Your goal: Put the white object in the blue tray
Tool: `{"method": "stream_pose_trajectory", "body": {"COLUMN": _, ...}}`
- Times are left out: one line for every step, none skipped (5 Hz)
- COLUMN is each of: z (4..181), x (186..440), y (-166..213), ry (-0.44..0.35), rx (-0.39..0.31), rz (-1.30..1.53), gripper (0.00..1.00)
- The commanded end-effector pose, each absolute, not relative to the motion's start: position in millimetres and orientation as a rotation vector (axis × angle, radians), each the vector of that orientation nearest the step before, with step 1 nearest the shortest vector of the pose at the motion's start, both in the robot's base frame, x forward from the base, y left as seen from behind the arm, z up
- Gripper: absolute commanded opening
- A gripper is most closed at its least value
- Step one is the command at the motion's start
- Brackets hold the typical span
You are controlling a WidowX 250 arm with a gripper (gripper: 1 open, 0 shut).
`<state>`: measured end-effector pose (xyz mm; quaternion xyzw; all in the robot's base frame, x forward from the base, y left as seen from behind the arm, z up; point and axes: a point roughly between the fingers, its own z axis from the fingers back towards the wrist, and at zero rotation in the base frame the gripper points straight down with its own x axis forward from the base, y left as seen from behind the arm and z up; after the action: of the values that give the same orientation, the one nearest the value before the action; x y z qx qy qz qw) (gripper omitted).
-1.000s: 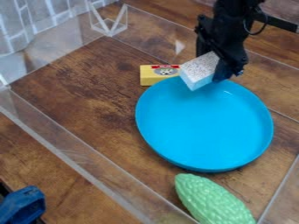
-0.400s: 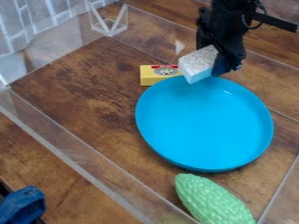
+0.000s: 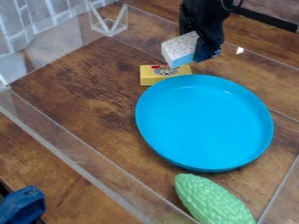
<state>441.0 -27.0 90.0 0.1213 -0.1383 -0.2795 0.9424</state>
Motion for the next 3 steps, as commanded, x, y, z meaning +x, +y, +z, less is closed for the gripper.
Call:
{"method": "stream_pose_trajectory", "body": {"z": 135.6, "x": 438.6, "y": -6.1, "ry": -0.372, "rx": 0.271, "rz": -0.549, "gripper": 0.00}}
{"method": "stream_pose_trajectory", "body": {"z": 132.9, "x": 438.6, "y": -2.5, "ry": -0.371, "rx": 0.268, "rz": -0.558, "gripper": 0.00}}
{"method": "stream_pose_trajectory", "body": {"z": 131.0, "x": 437.3, "y": 0.6, "ry": -0.369, "rx": 0.266, "rz": -0.561, "gripper": 0.00}}
